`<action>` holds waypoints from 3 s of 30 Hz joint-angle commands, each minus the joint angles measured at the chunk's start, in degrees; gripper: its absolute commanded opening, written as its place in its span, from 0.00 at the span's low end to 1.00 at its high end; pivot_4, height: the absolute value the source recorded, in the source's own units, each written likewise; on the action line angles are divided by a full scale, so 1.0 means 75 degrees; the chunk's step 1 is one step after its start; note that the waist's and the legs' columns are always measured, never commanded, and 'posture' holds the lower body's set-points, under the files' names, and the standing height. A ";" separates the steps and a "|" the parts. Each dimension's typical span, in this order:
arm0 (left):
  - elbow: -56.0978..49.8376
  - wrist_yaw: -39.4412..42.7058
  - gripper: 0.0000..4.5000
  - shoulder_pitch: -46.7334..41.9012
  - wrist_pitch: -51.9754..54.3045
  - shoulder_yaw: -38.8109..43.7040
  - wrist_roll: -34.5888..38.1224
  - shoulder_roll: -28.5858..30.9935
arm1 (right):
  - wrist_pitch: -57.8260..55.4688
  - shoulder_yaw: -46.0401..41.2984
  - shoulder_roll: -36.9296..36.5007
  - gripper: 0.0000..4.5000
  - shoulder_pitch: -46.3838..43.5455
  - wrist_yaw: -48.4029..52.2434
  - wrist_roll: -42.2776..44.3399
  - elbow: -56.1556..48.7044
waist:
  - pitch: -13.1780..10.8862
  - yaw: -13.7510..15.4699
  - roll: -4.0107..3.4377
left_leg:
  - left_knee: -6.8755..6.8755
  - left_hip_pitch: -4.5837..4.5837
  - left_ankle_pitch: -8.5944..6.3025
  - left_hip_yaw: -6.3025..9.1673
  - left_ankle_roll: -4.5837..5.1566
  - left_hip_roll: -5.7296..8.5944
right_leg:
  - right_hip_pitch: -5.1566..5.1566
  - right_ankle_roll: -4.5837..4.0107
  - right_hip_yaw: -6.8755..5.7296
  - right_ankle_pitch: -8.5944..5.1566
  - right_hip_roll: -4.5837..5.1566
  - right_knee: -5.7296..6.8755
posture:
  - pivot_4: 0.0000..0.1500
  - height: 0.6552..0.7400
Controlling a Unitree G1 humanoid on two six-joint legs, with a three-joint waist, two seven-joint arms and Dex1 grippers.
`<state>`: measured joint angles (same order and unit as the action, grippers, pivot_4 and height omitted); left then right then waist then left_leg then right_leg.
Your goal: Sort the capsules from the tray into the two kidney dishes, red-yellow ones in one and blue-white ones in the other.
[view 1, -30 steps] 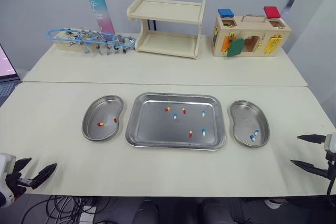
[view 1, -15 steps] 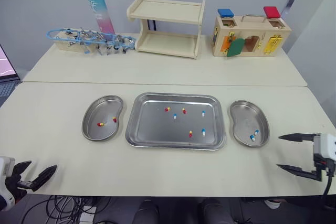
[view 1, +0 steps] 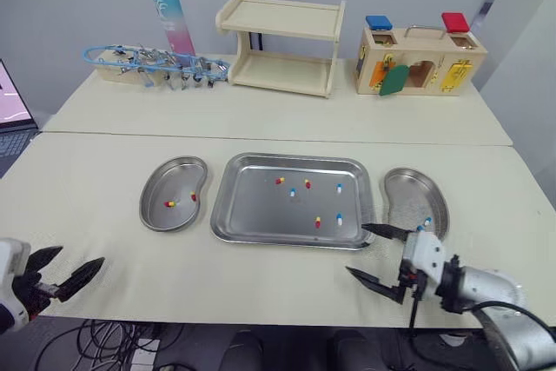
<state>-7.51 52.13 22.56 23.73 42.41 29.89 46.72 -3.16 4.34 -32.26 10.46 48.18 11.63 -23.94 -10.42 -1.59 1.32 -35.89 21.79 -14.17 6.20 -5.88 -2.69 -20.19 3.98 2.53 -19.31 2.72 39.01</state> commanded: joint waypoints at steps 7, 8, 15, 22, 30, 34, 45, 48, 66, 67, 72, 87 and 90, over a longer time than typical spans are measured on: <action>-0.1341 0.0746 1.00 -0.2242 0.0483 -0.2175 0.0379 0.0974 | -0.0067 0.0517 0.0386 1.00 0.0119 -0.0661 -0.0262 -0.0445 | -0.0003 -0.0026 -0.0006 | 0.0002 -0.0001 0.0000 0.0000 0.0001 -0.0001 | -0.0002 0.0000 0.0002 0.0000 -0.0004 0.0002 | 1.00 1.00; -0.1209 0.0868 1.00 -0.2789 0.0471 -0.2626 0.0324 0.0982 | -0.0072 0.0586 0.0424 1.00 0.0121 -0.0719 -0.0298 -0.0460 | -0.0004 -0.0018 -0.0008 | 0.0002 -0.0002 0.0000 0.0000 0.0001 -0.0001 | -0.0002 0.0000 0.0003 0.0000 -0.0004 0.0004 | 1.00 1.00; 0.0977 0.1729 0.66 -0.5974 -0.0394 -0.5327 -0.0888 0.0178 | -0.0326 0.0830 0.0781 1.00 -0.0063 -0.1135 -0.0317 -0.0518 | -0.0006 -0.0082 -0.0013 | -0.0004 0.0000 0.0000 0.0003 0.0001 0.0001 | -0.0004 0.0001 0.0002 0.0001 -0.0011 0.0007 | 1.00 1.00; 0.4535 0.2073 0.60 -0.8324 -0.2381 -0.6744 -0.2504 -0.1123 | -0.0646 0.0942 0.1043 1.00 -0.0158 -0.1552 -0.0431 -0.0724 | -0.0009 -0.0039 -0.0015 | -0.0010 0.0014 0.0001 0.0013 0.0003 -0.0001 | -0.0014 -0.0001 -0.0002 0.0001 -0.0020 0.0010 | 1.00 1.00; 0.7973 0.1828 0.60 -1.0105 -0.3823 -0.7239 -0.3663 -0.2479 | -0.0952 0.1090 0.1097 1.00 0.0117 -0.1929 -0.0541 -0.1155 | -0.0010 -0.0063 -0.0013 | -0.0013 0.0024 0.0001 0.0018 0.0003 0.0002 | -0.0016 0.0000 -0.0009 0.0001 -0.0018 0.0007 | 1.00 1.00; 0.8677 0.1777 0.60 -1.0410 -0.4051 -0.7252 -0.3949 -0.2819 | -0.1074 0.1111 0.1066 1.00 0.0200 -0.2029 -0.0544 -0.1322 | -0.0010 -0.0081 -0.0013 | -0.0011 0.0022 0.0001 0.0019 0.0003 0.0001 | -0.0019 0.0000 -0.0008 0.0001 -0.0019 0.0011 | 1.00 1.00; 0.9214 0.1987 0.33 -1.0605 -0.3839 -0.7332 -0.4398 -0.3148 | -0.1453 0.1140 0.1035 1.00 0.0145 -0.2124 -0.0493 -0.1627 | -0.0009 -0.0042 -0.0012 | -0.0014 0.0018 0.0001 0.0020 0.0003 0.0002 | -0.0011 0.0002 -0.0010 0.0001 -0.0018 0.0011 | 1.00 1.00; 0.9250 0.2035 0.14 -1.0632 -0.3719 -0.7403 -0.4536 -0.3165 | -0.1586 0.1121 0.1019 1.00 0.0077 -0.2115 -0.0455 -0.1697 | -0.0009 -0.0045 -0.0012 | -0.0014 0.0014 0.0001 0.0020 0.0003 0.0002 | -0.0009 0.0002 -0.0009 0.0001 -0.0018 0.0012 | 1.00 1.00; 0.4545 0.1981 0.00 -0.9076 -0.1038 -0.5607 -0.3181 -0.1244 | -0.1569 0.1256 0.0761 1.00 -0.0797 -0.1341 -0.0198 -0.1290 | -0.0011 -0.0278 -0.0017 | -0.0008 0.0019 0.0002 0.0025 0.0001 -0.0001 | -0.0016 0.0001 -0.0007 0.0001 -0.0019 0.0013 | 1.00 1.00; 0.4134 0.1887 0.00 -0.8823 -0.0783 -0.5465 -0.3097 -0.1042 | -0.1540 0.1291 0.0742 1.00 -0.0855 -0.1254 -0.0183 -0.1239 | -0.0012 -0.0286 -0.0021 | -0.0007 0.0012 0.0001 0.0021 0.0002 -0.0002 | -0.0016 0.0001 0.0002 0.0001 -0.0019 0.0013 | 1.00 1.00; 0.2230 0.1184 0.00 -0.7285 0.0640 -0.4366 -0.2650 -0.0135 | -0.1341 0.1417 0.0659 1.00 -0.1263 -0.0638 0.0103 -0.0927 | -0.0014 -0.0207 -0.0024 | -0.0011 0.0012 0.0001 0.0026 0.0002 -0.0003 | -0.0010 0.0001 -0.0008 0.0001 -0.0018 0.0014 | 1.00 1.00; -0.0154 -0.1272 0.00 -0.4769 0.2827 -0.2873 -0.1949 -0.0434 | -0.0886 0.1612 0.0526 1.00 -0.2050 0.0425 0.0409 -0.0038 | -0.0015 -0.0033 -0.0021 | -0.0012 0.0013 0.0001 0.0025 0.0002 -0.0003 | -0.0010 0.0001 -0.0012 0.0001 -0.0014 0.0014 | 1.00 1.00; -0.0223 -0.1438 0.17 -0.4777 0.2874 -0.2832 -0.1774 -0.0414 | -0.0876 0.1616 0.0514 1.00 -0.2025 0.0424 0.0403 -0.0040 | -0.0015 -0.0033 -0.0021 | -0.0012 0.0012 0.0001 0.0025 0.0002 -0.0003 | -0.0010 0.0001 -0.0011 0.0001 -0.0014 0.0014 | 1.00 1.00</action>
<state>-6.79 42.16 -13.10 45.17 18.72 15.63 43.40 -10.80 16.84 -28.30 -4.68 51.18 14.13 -22.97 -10.53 -1.84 1.16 -35.98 21.88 -14.16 6.38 -5.86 -2.71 -20.27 3.99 2.45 -19.30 2.62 39.11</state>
